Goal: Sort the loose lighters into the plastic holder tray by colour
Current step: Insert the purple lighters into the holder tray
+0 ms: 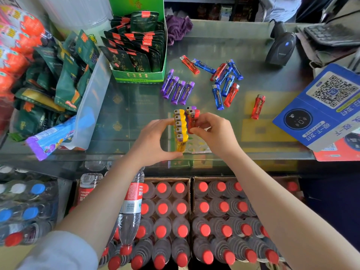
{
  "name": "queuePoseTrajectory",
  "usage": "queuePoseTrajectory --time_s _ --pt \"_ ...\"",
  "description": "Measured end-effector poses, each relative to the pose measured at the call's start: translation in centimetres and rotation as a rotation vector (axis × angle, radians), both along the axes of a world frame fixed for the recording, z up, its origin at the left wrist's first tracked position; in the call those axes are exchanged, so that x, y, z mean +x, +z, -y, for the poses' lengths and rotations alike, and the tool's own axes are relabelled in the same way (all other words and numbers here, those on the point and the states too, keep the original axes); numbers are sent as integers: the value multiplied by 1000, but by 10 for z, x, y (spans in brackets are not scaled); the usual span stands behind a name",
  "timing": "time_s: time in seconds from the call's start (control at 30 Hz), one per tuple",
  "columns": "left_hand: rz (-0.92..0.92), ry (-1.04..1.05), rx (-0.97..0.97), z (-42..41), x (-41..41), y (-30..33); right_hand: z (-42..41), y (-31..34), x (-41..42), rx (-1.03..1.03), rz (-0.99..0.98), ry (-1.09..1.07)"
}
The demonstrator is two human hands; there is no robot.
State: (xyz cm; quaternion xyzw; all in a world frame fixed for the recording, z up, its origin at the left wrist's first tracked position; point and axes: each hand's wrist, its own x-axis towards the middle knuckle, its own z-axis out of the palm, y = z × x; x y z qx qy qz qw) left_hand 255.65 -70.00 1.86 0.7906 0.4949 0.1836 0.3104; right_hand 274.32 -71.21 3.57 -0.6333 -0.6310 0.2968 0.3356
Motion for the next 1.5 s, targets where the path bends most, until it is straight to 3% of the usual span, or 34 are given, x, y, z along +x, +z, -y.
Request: queuePoseTrajectory --time_s 0.7,0.83,0.93,1.03,1.2,1.37,1.5 --pt "2 11 -15 -3 -3 -6 2 -4 -1 112 95 19" --pt "-8 -1 -4 -3 -3 -5 2 4 22 137 22 -188" --pt "-16 -7 0 -3 -2 -4 -9 9 52 32 118 -294" --pt "-22 -7 0 -3 -1 -3 -24 2 69 -122 317 -257" --pt "-17 -9 -6 -3 -2 -2 -35 5 62 -102 450 -257" --pt "12 -26 -19 -2 -9 3 -50 10 18 25 416 -183" --pt "-9 -22 26 -3 -26 6 -82 2 -17 -147 339 -109"
